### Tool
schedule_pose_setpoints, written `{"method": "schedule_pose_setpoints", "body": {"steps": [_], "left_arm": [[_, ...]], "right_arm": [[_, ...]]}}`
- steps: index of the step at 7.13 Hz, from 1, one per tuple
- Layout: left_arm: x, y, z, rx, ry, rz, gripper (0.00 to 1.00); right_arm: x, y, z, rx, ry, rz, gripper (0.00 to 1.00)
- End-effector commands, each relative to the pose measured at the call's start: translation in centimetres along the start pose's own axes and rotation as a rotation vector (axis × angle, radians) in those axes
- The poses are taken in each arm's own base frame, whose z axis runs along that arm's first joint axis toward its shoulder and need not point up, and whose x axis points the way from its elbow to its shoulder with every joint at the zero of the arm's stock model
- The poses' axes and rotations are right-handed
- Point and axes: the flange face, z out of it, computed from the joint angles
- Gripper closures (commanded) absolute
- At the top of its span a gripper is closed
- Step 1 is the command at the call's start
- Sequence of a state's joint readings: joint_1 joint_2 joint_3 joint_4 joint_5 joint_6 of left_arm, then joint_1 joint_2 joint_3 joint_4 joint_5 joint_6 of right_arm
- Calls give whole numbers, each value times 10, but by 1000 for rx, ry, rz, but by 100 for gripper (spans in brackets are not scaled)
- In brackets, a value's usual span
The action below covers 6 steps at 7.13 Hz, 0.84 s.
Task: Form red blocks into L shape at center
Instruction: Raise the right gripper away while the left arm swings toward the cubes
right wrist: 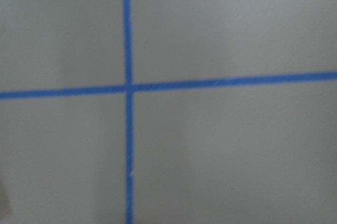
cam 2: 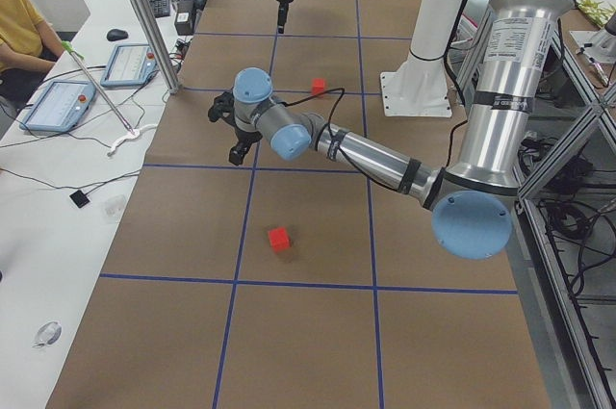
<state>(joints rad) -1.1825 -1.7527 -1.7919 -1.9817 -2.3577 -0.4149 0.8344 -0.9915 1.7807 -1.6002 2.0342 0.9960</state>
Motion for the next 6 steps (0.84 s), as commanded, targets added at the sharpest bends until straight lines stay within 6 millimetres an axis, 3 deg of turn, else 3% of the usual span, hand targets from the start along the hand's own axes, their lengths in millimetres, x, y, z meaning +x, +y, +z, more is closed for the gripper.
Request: {"method": "schedule_pose_setpoints", "body": {"steps": [1, 2, 3, 6], "left_arm": [[69, -6, 28, -23, 49, -89, 0], [109, 3, 51, -20, 26, -143, 0], [139, 8, 61, -16, 26, -205, 0], [155, 14, 73, -51, 31, -265, 0]], "right_arm": [[90, -36, -21, 6, 32, -125, 1], [129, -52, -35, -25, 5, -165, 1], [168, -58, -39, -33, 15, -210, 1], [275, -66, -39, -64, 65, -316, 0]]}}
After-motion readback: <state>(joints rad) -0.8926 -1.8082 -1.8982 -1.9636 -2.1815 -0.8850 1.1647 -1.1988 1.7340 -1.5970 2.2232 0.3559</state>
